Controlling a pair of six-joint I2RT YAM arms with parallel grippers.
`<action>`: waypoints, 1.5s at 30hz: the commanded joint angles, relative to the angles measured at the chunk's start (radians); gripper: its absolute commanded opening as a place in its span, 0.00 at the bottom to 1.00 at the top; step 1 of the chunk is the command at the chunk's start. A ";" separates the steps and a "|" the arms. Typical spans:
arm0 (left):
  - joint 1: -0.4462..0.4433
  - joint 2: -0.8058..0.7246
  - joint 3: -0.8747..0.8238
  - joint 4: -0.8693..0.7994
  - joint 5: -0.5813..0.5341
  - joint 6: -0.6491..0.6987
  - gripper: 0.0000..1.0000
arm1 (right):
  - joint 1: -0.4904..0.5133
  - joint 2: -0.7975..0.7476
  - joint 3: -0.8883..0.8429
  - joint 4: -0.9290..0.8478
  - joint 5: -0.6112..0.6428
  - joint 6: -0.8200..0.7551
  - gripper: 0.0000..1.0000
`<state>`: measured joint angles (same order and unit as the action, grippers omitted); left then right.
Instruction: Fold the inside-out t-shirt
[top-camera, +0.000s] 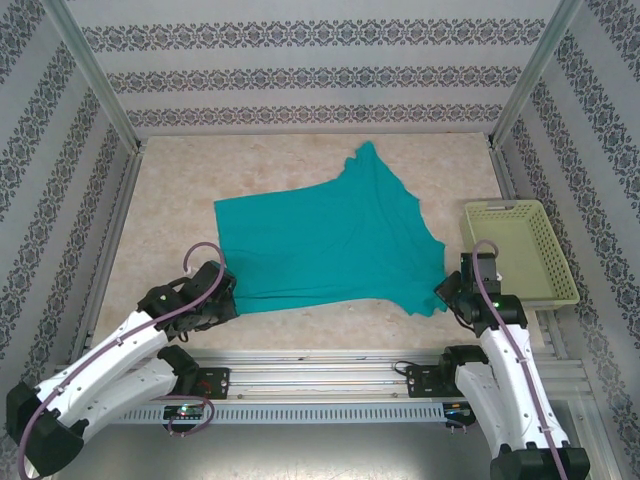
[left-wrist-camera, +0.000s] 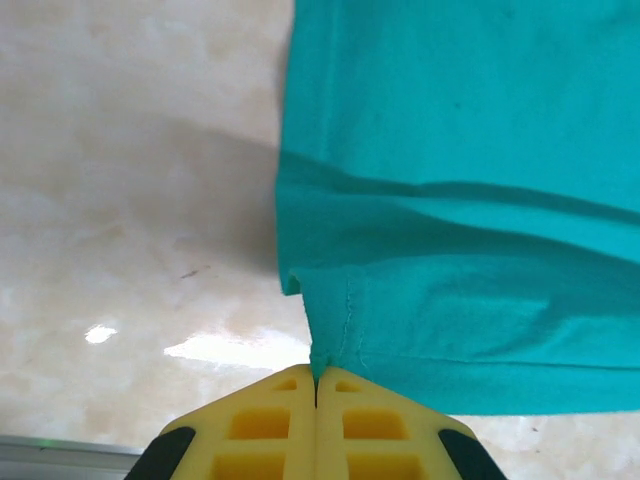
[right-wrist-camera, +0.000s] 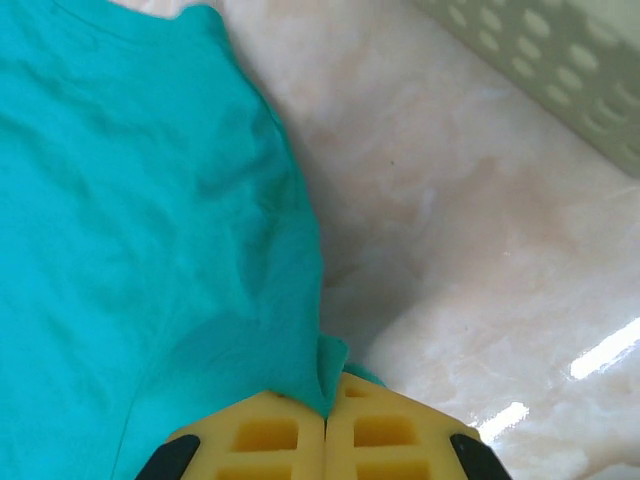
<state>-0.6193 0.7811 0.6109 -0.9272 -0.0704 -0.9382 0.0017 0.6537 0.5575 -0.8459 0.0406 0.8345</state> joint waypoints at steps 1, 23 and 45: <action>-0.014 -0.065 0.032 -0.095 -0.085 -0.057 0.00 | -0.006 0.014 0.075 -0.025 0.058 -0.038 0.00; 0.263 0.428 0.203 0.316 -0.210 0.150 0.03 | 0.053 0.608 0.397 0.250 0.022 -0.257 0.00; 0.401 0.835 0.423 0.415 -0.115 0.279 0.47 | 0.109 1.198 0.905 0.172 0.094 -0.308 0.49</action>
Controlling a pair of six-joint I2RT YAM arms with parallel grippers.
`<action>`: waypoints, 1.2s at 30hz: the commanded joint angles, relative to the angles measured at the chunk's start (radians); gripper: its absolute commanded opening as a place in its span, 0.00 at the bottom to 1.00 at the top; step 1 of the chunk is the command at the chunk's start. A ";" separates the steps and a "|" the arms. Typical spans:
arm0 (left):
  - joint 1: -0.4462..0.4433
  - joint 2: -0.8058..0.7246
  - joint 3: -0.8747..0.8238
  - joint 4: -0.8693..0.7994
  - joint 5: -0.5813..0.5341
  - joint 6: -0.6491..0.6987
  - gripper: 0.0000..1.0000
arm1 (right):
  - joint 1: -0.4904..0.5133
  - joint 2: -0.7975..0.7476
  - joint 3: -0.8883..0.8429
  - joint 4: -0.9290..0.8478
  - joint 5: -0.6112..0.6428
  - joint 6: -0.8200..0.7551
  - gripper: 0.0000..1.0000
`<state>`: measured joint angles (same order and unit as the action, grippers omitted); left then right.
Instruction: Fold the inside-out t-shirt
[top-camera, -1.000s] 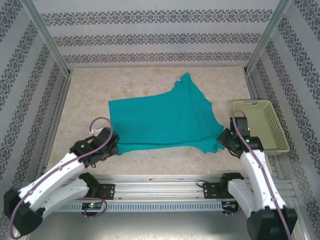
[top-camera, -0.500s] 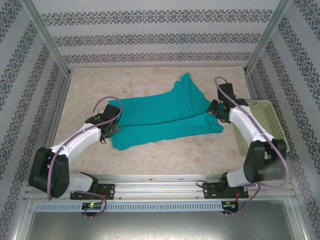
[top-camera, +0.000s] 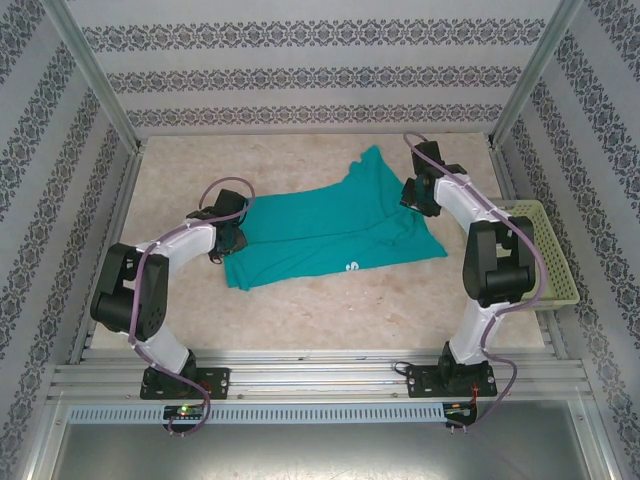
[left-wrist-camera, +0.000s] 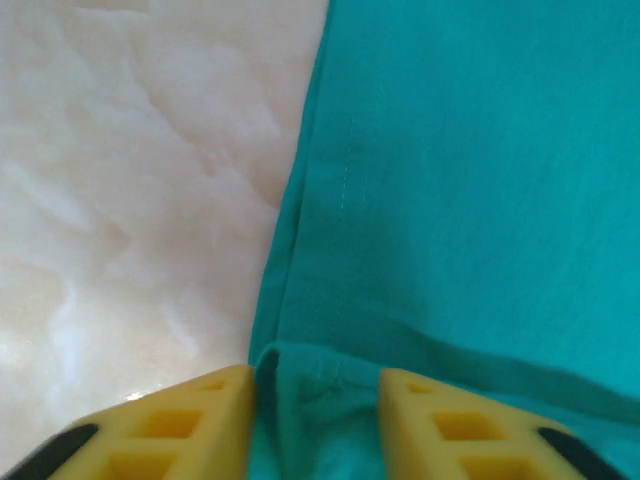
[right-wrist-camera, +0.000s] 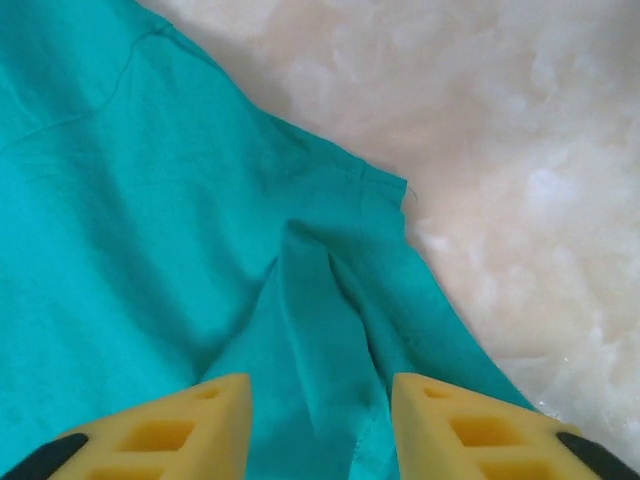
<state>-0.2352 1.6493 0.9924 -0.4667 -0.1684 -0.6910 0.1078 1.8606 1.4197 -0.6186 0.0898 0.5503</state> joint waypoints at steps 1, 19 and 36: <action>0.016 -0.063 0.037 -0.064 -0.023 0.039 0.55 | 0.006 -0.030 0.027 -0.058 0.052 -0.028 0.54; -0.312 -0.195 -0.198 -0.154 -0.107 -0.090 0.57 | 0.044 -0.360 -0.550 0.197 -0.213 0.051 0.61; -0.162 -0.574 -0.421 -0.213 -0.212 -0.196 0.17 | -0.147 -0.233 -0.603 0.243 -0.127 0.144 0.56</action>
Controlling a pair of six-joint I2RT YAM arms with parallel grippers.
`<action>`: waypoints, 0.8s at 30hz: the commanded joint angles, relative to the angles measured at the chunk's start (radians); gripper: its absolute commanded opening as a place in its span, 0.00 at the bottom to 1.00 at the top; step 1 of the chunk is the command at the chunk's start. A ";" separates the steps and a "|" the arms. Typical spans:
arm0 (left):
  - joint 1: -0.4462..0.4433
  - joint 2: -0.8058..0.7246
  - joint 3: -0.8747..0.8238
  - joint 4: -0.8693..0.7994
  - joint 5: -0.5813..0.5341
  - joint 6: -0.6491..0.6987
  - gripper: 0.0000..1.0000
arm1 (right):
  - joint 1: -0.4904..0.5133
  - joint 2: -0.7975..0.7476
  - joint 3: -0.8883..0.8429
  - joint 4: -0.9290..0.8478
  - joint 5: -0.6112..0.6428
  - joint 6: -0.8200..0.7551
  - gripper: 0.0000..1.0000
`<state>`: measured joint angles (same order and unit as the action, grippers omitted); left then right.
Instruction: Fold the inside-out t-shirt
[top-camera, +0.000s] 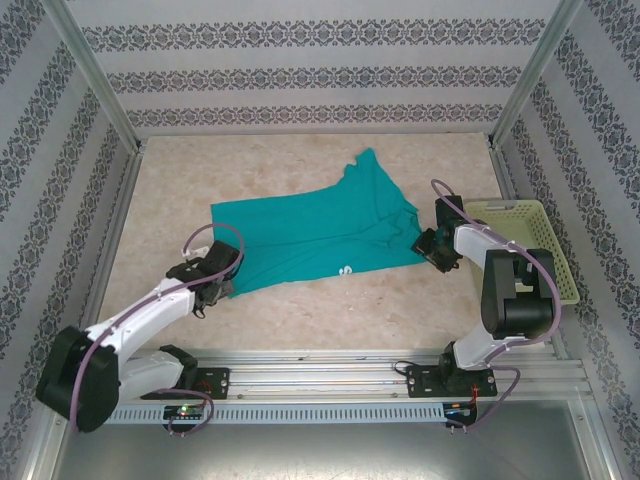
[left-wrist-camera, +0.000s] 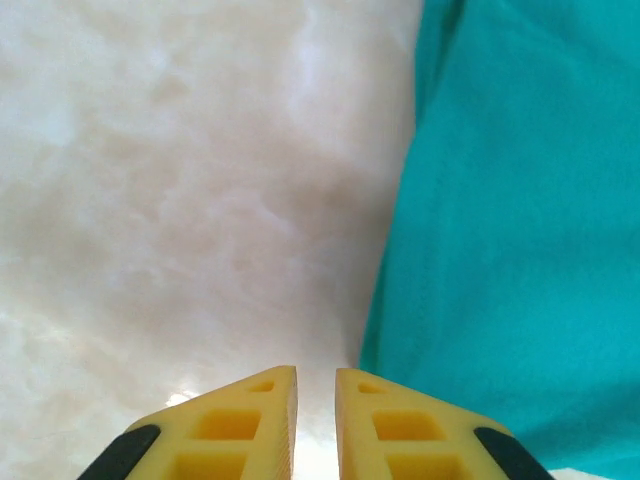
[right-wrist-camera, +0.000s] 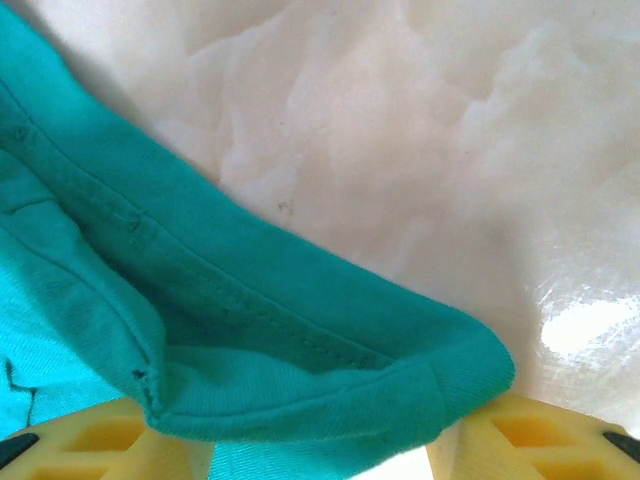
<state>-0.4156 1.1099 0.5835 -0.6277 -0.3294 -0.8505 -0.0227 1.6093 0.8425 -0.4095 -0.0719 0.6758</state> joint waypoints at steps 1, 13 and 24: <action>0.021 -0.042 -0.011 -0.043 -0.037 -0.023 0.19 | -0.019 0.018 -0.028 0.036 0.035 0.016 0.56; -0.118 0.036 0.014 -0.041 0.151 -0.075 0.57 | 0.092 -0.174 -0.011 -0.028 0.054 -0.048 0.57; -0.117 0.208 -0.016 0.113 0.187 -0.059 0.26 | 0.141 -0.002 0.037 0.037 -0.069 -0.043 0.58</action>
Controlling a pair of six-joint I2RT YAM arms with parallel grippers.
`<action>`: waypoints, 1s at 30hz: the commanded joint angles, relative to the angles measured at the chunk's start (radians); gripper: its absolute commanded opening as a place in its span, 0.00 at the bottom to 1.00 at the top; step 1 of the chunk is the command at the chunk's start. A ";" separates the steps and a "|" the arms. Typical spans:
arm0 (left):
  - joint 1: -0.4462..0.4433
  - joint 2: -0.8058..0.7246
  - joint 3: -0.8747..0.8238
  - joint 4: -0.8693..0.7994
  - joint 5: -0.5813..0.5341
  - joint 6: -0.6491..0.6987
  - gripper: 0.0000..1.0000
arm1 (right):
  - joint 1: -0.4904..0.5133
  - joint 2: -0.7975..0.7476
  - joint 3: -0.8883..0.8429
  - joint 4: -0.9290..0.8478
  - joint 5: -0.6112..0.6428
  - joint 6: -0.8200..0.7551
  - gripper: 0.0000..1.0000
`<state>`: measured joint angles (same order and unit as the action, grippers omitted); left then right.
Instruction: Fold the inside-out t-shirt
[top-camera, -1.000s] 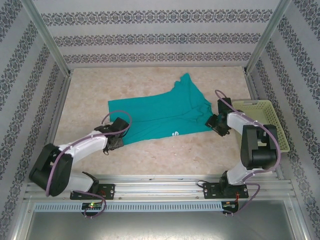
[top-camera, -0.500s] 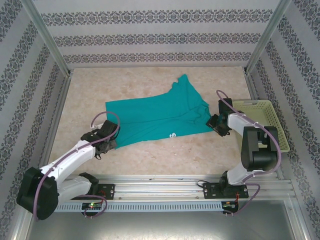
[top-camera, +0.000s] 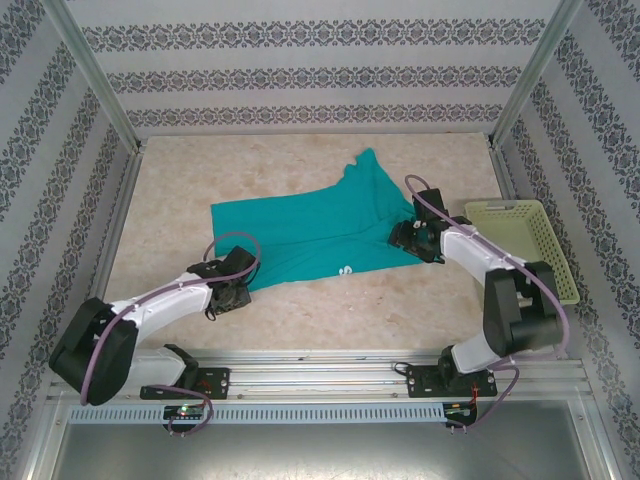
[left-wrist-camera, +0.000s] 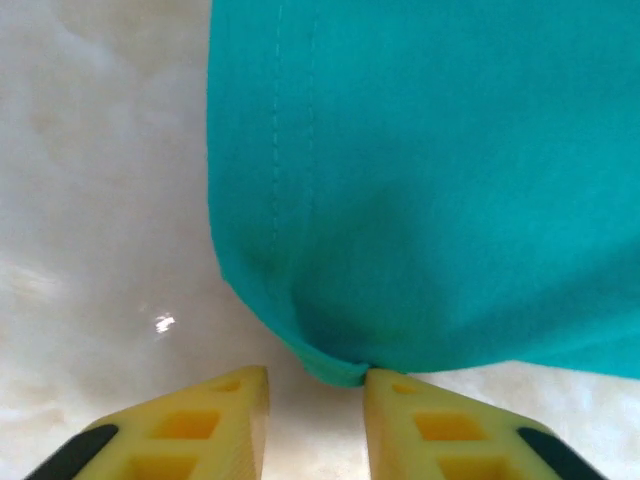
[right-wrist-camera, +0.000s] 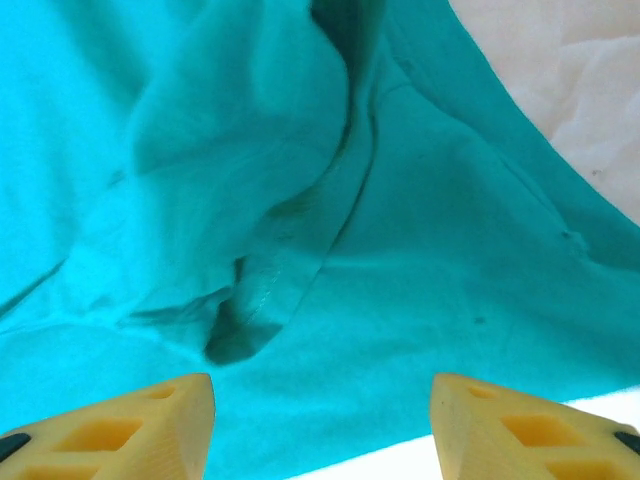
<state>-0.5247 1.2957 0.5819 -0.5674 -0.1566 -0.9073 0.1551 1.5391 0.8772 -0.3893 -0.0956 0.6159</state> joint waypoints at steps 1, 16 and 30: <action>-0.005 0.031 -0.014 0.051 0.014 0.003 0.23 | -0.049 0.088 0.002 0.026 -0.051 0.025 0.59; 0.055 -0.261 0.014 -0.173 -0.305 -0.030 0.00 | -0.142 0.164 0.034 0.044 -0.023 0.069 0.58; 0.054 -0.283 0.072 -0.221 -0.246 -0.009 0.36 | -0.145 0.096 0.040 0.018 -0.031 0.053 0.59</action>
<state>-0.4820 1.0077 0.5938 -0.7292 -0.4103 -0.9260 0.0212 1.6817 0.9161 -0.3248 -0.1551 0.6815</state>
